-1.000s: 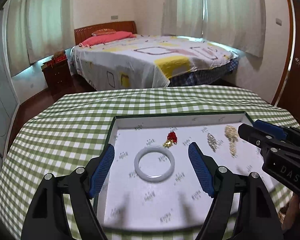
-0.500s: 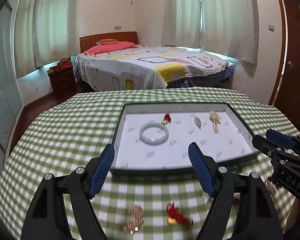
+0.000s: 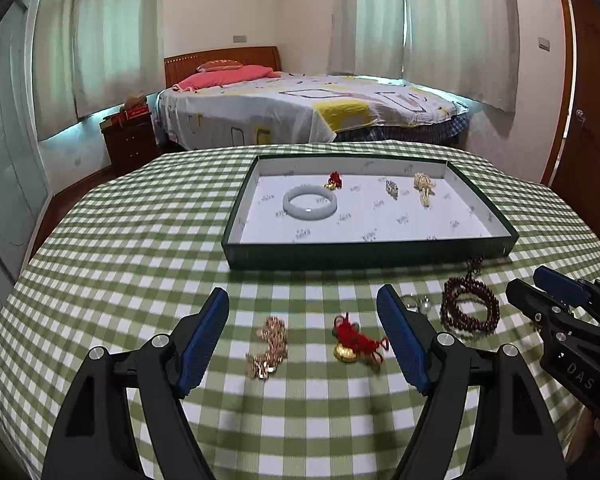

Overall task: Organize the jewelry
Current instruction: 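Lift both open tools out of the tray back over the table, then close the right tool on the dark red bead bracelet, then close the left tool on the red tassel coin charm while the right tool holds the bracelet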

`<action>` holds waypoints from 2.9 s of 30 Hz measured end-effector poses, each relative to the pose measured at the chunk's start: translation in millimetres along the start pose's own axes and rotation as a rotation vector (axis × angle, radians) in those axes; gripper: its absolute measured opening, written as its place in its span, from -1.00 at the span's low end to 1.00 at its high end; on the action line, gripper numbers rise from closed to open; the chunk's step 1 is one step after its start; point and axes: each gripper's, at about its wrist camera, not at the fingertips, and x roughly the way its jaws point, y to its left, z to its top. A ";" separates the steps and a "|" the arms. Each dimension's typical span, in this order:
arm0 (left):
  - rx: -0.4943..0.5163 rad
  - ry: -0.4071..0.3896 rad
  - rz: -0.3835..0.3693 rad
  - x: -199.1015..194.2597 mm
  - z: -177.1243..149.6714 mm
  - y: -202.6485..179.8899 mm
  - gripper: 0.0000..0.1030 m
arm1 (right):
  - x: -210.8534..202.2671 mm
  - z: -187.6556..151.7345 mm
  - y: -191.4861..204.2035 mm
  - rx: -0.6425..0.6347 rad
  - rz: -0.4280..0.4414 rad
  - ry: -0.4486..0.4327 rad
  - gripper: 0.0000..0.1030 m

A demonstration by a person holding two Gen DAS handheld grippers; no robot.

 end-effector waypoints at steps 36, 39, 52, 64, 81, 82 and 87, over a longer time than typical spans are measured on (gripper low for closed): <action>-0.017 0.076 0.003 10.2 -24.7 5.9 0.43 | 54.4 -11.7 9.6 -0.047 -0.026 0.167 -0.30; -0.004 0.079 -0.009 10.0 -25.8 1.3 0.43 | 51.4 -13.0 3.2 -0.028 -0.013 0.157 -0.62; 0.001 0.120 -0.023 23.4 -26.1 -11.3 0.41 | 27.8 -18.2 -9.7 0.018 0.015 0.124 -0.77; 0.007 0.141 -0.057 26.0 -23.4 -20.6 0.07 | 29.4 -22.6 -15.0 0.060 0.050 0.126 -0.77; 0.095 0.099 -0.055 24.8 -21.6 -43.4 0.29 | 31.7 -24.0 -17.0 0.075 0.059 0.124 -0.77; 0.085 0.113 -0.044 28.2 -22.2 -40.9 0.29 | 31.7 -24.1 -17.1 0.075 0.060 0.124 -0.77; 0.047 0.160 0.004 41.6 -23.0 -27.8 0.23 | 31.7 -24.2 -17.1 0.075 0.060 0.124 -0.77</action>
